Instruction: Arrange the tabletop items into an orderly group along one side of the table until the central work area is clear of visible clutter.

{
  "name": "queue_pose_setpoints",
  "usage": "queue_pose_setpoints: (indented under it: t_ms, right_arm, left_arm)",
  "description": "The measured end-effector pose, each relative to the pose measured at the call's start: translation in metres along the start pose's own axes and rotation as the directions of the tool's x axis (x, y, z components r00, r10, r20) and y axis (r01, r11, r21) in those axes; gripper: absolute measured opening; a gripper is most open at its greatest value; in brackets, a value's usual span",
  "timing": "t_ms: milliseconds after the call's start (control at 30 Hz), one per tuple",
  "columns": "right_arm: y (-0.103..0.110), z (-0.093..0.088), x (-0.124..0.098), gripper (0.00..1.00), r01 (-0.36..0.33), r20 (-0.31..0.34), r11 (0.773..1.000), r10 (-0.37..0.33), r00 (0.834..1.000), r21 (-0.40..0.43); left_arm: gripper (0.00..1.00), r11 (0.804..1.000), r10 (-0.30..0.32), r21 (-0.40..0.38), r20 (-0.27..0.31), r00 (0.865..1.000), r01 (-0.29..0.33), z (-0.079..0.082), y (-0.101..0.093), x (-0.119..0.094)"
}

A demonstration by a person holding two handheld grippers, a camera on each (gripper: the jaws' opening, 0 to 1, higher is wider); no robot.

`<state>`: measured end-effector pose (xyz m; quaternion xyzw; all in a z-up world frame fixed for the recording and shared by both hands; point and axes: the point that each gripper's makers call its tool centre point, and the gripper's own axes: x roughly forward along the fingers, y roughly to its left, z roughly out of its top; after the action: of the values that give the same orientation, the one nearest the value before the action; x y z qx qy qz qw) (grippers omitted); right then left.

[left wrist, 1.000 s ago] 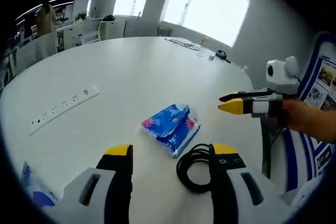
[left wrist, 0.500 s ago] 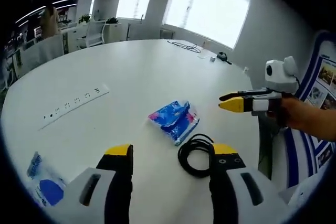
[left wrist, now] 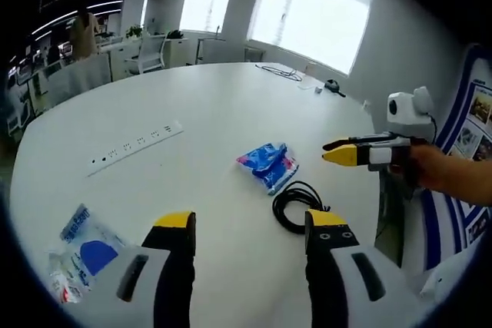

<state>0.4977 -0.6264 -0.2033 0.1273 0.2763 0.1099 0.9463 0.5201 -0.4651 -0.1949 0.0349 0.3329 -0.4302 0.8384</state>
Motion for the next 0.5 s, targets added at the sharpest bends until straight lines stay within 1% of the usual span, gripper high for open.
queue_pose_setpoints:
  t_ms: [333,500]
  right_arm:
    - [0.043,-0.006,0.008,0.3,-0.044,-0.002,0.999,0.044,0.999,0.004]
    - [0.064,-0.009,0.013,0.3,-0.061,-0.001,0.998,0.061,0.998,0.004]
  left_arm:
    - [0.57,0.999,0.052,-0.002,0.011,0.999,-0.052,-0.01,0.028,-0.045]
    - [0.57,0.997,0.071,-0.001,0.014,0.997,-0.071,-0.015,0.041,-0.065]
